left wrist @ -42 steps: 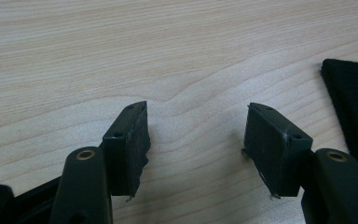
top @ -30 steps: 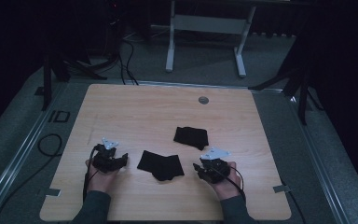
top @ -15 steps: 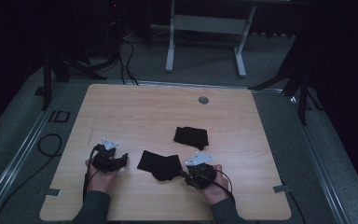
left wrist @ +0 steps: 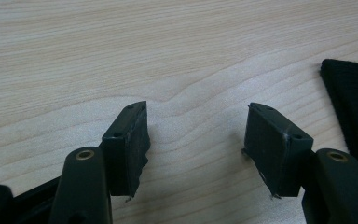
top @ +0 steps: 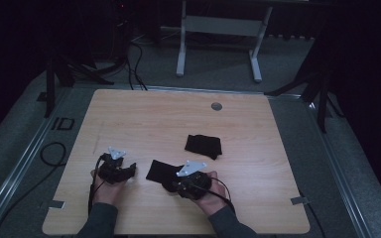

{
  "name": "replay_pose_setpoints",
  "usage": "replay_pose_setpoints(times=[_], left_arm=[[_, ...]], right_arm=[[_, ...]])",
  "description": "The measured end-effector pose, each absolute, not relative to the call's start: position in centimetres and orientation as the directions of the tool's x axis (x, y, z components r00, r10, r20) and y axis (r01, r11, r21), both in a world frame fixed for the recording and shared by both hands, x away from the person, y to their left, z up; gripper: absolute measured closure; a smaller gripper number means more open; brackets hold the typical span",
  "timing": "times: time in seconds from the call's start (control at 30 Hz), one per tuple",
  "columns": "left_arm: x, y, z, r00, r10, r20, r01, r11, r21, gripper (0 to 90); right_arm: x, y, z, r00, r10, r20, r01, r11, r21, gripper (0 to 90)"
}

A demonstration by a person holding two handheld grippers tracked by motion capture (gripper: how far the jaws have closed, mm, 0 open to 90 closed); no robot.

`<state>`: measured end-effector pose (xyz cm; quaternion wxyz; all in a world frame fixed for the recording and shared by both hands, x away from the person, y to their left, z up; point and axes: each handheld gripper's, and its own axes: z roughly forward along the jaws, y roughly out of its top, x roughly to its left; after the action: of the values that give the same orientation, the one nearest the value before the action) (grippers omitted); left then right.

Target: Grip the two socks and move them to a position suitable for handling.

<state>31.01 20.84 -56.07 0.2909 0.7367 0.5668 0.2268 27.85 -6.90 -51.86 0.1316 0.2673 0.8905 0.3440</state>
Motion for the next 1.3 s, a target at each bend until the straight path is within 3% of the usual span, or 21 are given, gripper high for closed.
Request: replay_pose_setpoints(times=[0.47,0.93,1.3], left_arm=[[31.0,20.8,-56.0,0.253,0.968,0.004,0.710,-0.188,0.679,40.5],[31.0,20.7,-56.0,0.253,0.967,0.004,0.711,-0.189,0.677,40.8],[30.5,21.0,-55.0,0.212,0.976,-0.054,0.703,-0.113,0.702,57.1]], right_arm=[[29.6,-2.5,-53.8,-0.836,0.548,0.005,0.441,0.668,0.599,56.3],[29.9,-1.9,-53.9,-0.829,0.556,0.055,0.482,0.662,0.574,86.9],[29.5,-2.6,-51.3,-0.819,0.572,0.047,0.465,0.613,0.639,88.5]])
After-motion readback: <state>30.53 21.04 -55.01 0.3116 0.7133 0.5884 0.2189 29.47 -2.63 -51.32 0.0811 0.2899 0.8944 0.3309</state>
